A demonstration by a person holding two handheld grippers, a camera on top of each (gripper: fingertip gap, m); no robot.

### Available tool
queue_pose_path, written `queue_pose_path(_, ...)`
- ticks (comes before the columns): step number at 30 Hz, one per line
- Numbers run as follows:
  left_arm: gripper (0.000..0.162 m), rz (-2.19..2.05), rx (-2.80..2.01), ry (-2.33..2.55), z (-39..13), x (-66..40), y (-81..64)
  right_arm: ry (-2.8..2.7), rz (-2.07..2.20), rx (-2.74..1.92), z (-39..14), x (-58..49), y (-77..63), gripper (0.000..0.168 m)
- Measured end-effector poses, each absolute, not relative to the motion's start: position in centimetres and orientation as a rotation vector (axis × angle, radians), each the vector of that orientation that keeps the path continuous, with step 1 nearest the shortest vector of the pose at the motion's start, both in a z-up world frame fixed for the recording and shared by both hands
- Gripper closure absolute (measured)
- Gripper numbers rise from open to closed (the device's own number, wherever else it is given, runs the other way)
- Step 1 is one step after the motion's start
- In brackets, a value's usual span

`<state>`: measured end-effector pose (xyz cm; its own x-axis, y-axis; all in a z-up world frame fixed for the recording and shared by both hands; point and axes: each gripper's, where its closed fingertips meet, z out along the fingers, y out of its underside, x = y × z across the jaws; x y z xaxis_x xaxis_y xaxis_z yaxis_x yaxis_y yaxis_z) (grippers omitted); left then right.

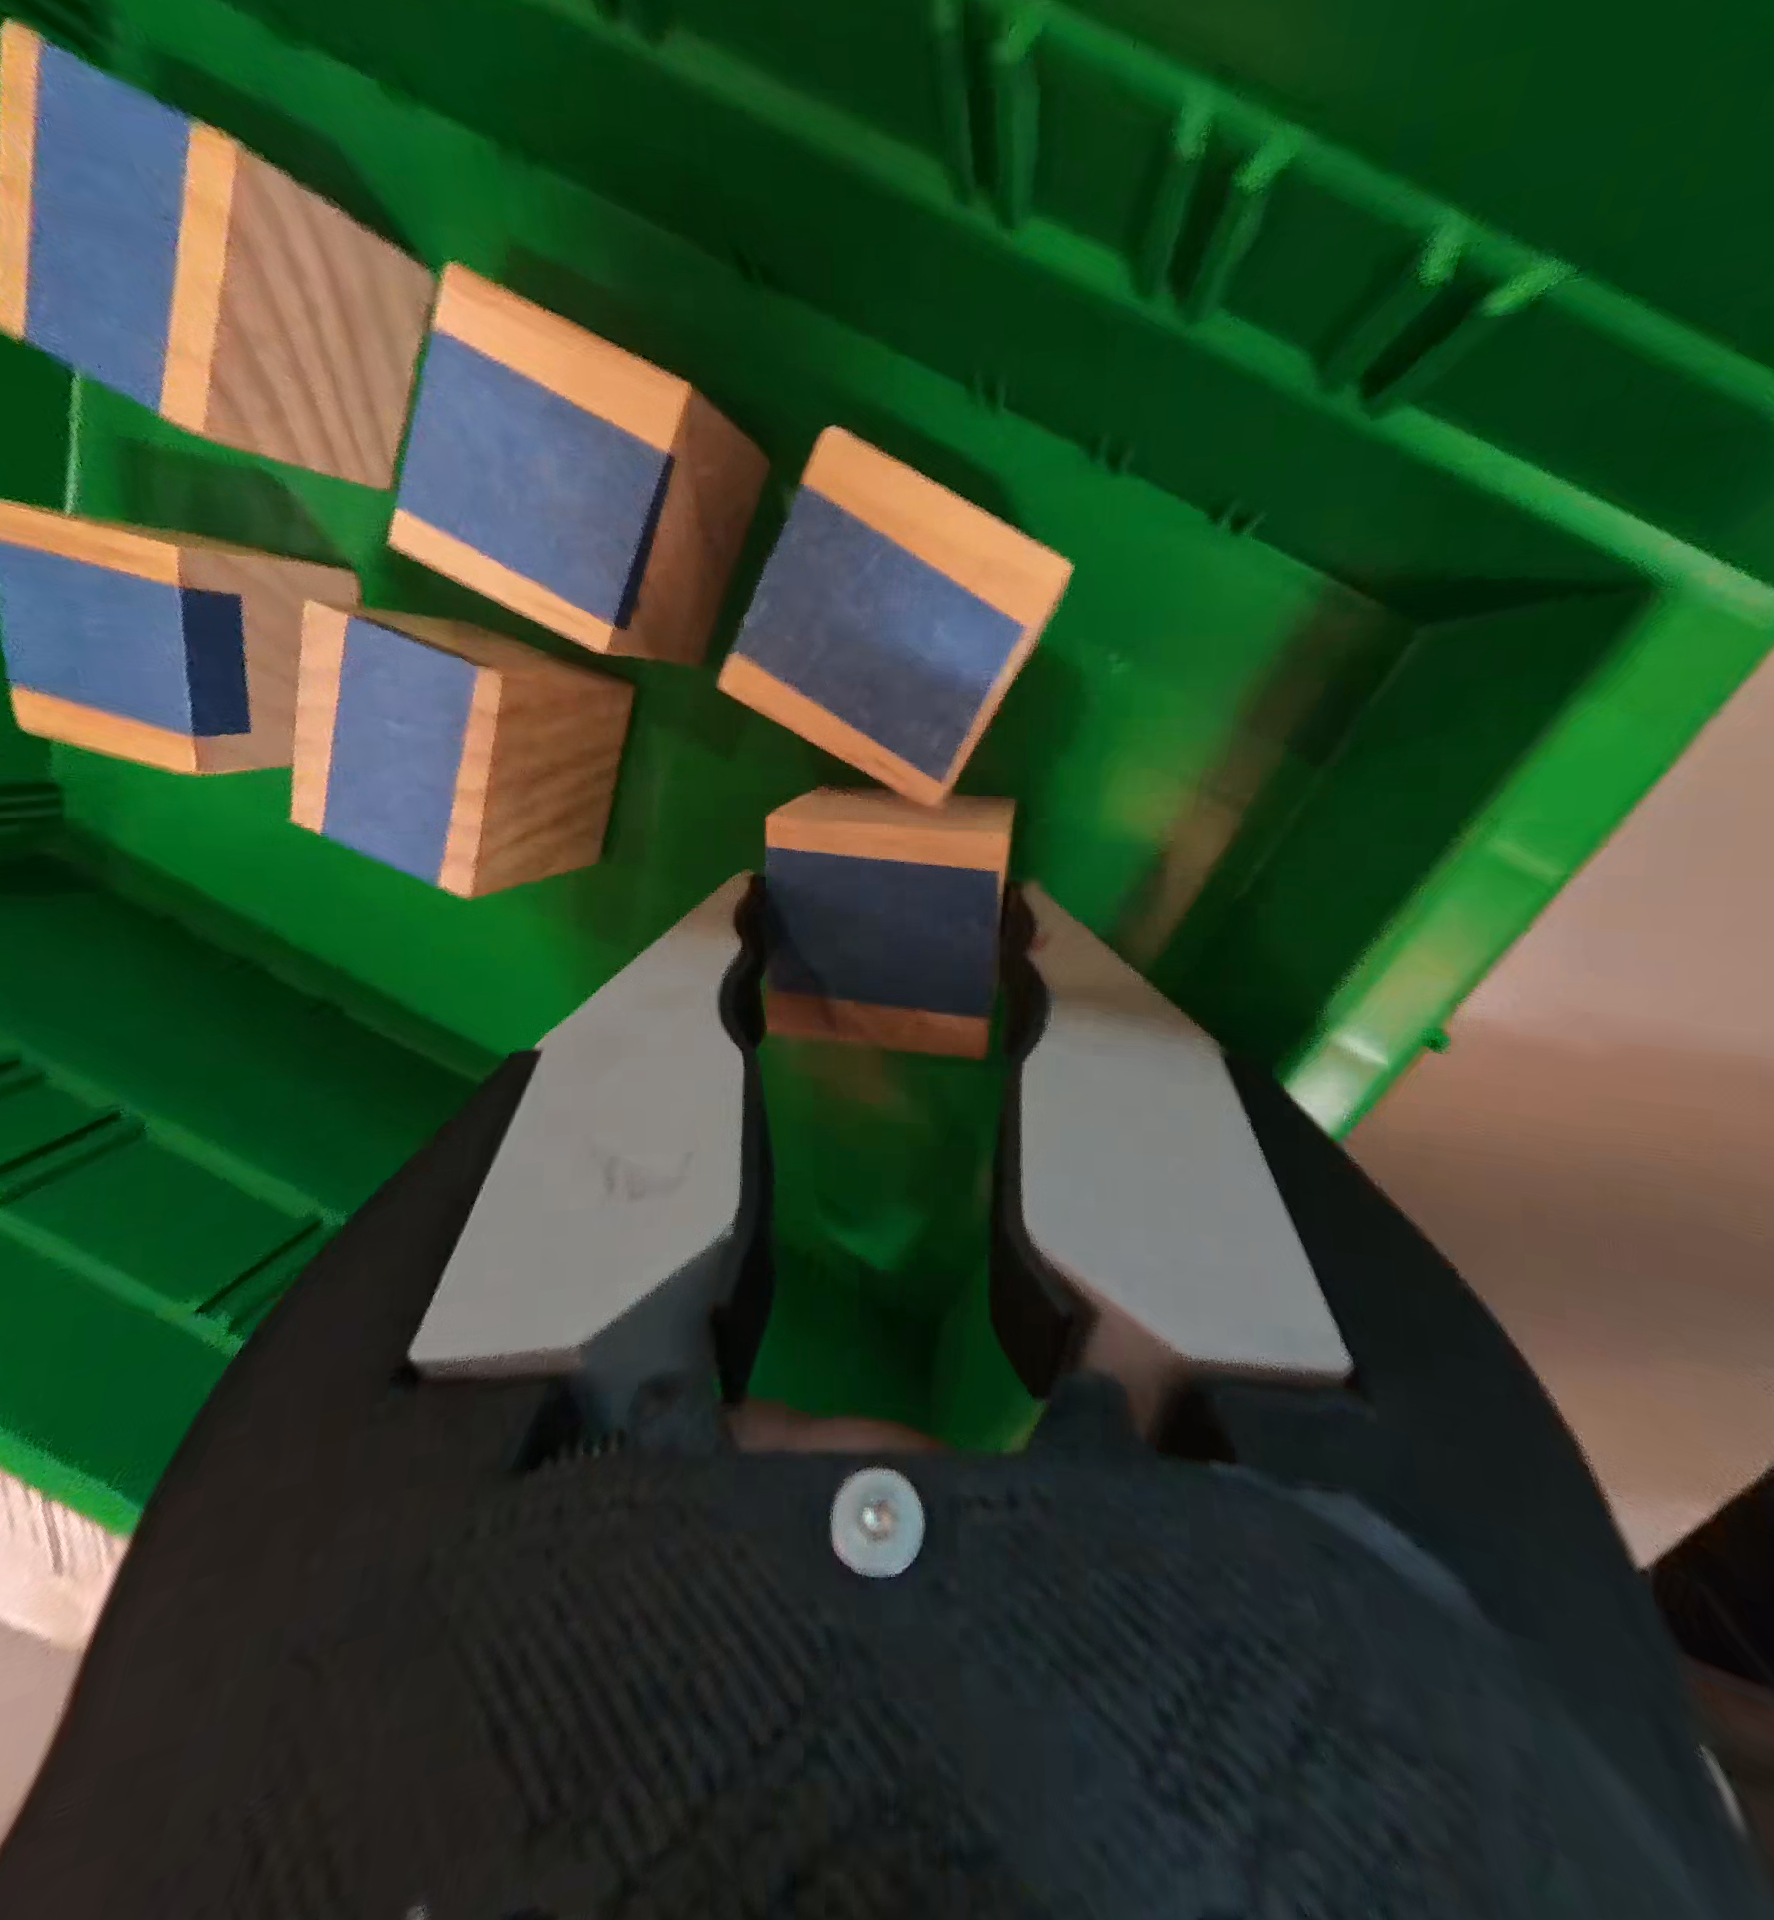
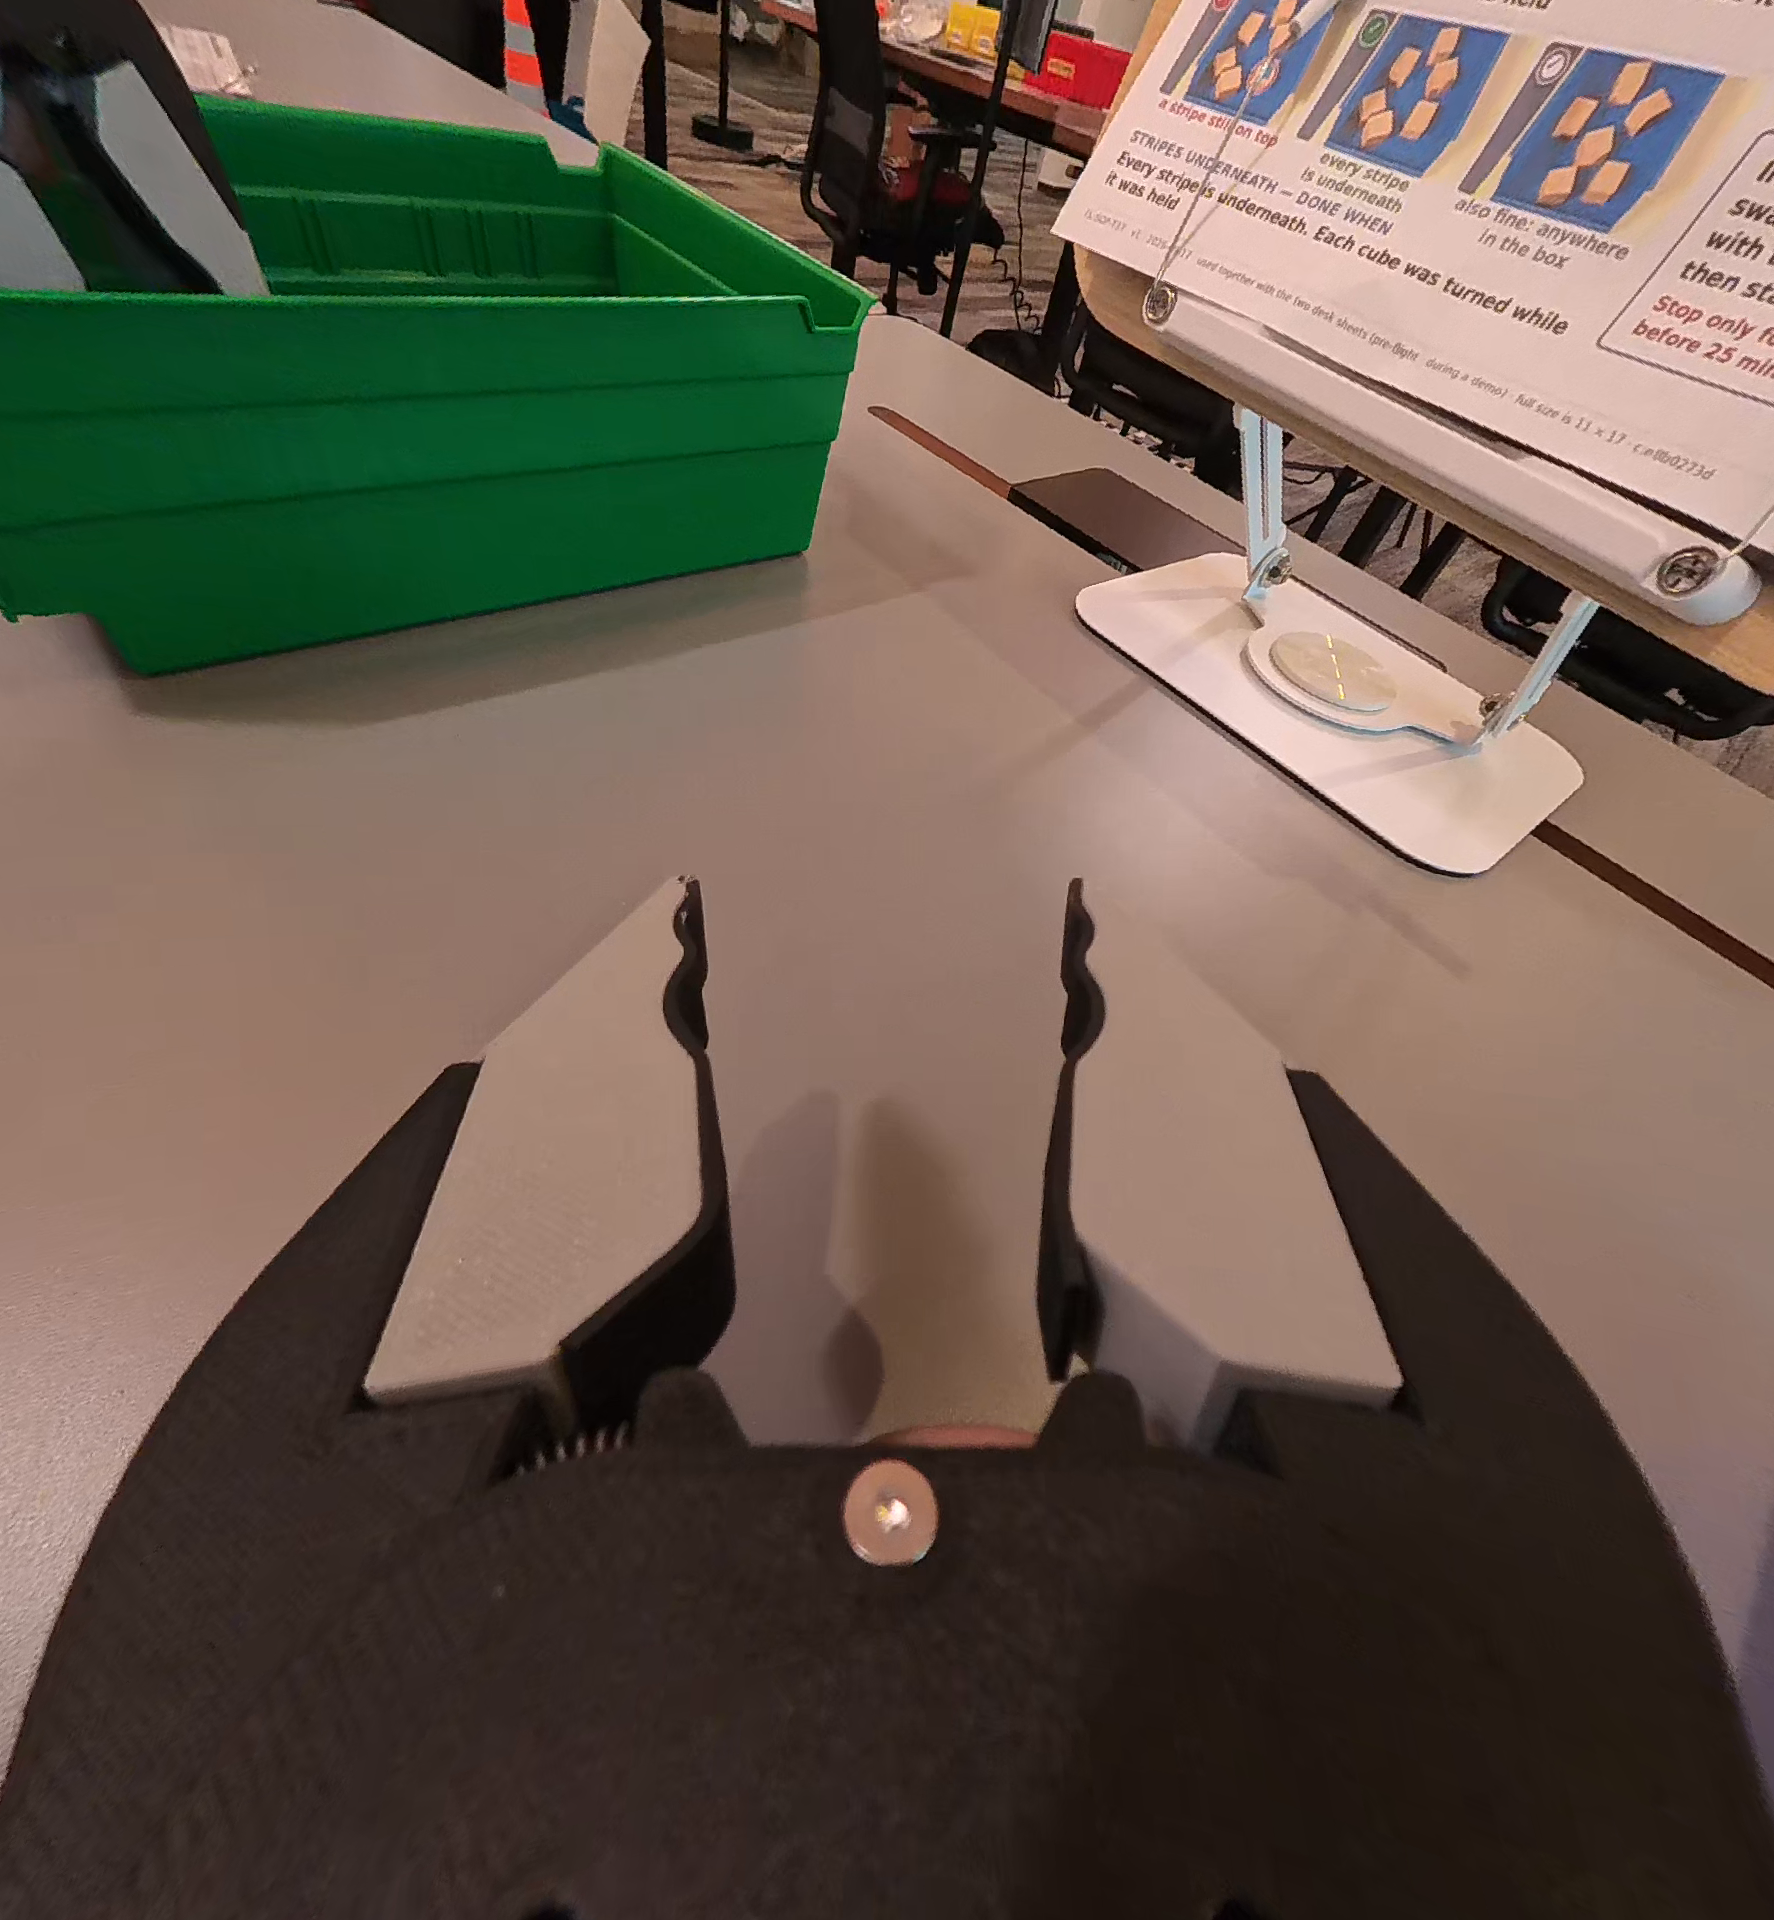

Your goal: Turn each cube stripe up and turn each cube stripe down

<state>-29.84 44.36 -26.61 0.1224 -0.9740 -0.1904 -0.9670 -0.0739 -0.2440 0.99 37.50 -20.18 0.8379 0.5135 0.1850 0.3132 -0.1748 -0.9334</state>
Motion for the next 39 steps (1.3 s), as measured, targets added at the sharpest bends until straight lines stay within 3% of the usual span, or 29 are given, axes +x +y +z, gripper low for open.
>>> queue_pose_path(1,0.118,-0.053,-2.074,1.928,-26.6,-29.8,43.8,-0.636,0.201,-1.776,-20.1,1.0,37.5,0.102)
queue_pose_path(5,0.118,-0.026,-1.964,1.896,-24.1,-29.9,43.6,-0.642,0.228,-1.770,-20.0,0.7,37.2,0.102)
queue_pose_path(9,0.118,-0.007,-1.667,1.766,-17.2,-27.2,43.1,-0.707,0.360,-1.759,-20.0,-1.1,36.1,0.103)
queue_pose_path(14,0.119,-0.270,-1.154,1.689,-9.7,-17.4,34.9,-0.894,0.969,-1.696,-18.9,-6.6,30.8,0.102)
queue_pose_path(18,0.119,-0.401,-0.910,1.719,-10.4,-11.2,28.6,-0.912,1.400,-1.534,-15.9,-8.0,27.2,0.111)
queue_pose_path(24,0.119,-0.441,-0.721,1.639,-11.4,-6.0,25.2,-0.823,1.770,-1.380,-12.8,-6.9,25.5,0.105)
queue_pose_path(26,0.119,-0.414,-0.697,1.617,-11.7,-5.0,25.4,-0.790,1.897,-1.306,-11.6,-6.1,25.1,0.114)
queue_pose_path(28,0.119,-0.447,-0.687,1.572,-11.6,-4.3,25.7,-0.738,1.909,-1.324,-11.8,-5.7,25.9,0.128)
queue_pose_path(39,0.119,-0.438,-0.747,1.366,-13.4,-2.5,29.0,-0.621,1.662,-1.476,-13.2,-4.4,29.2,0.126)
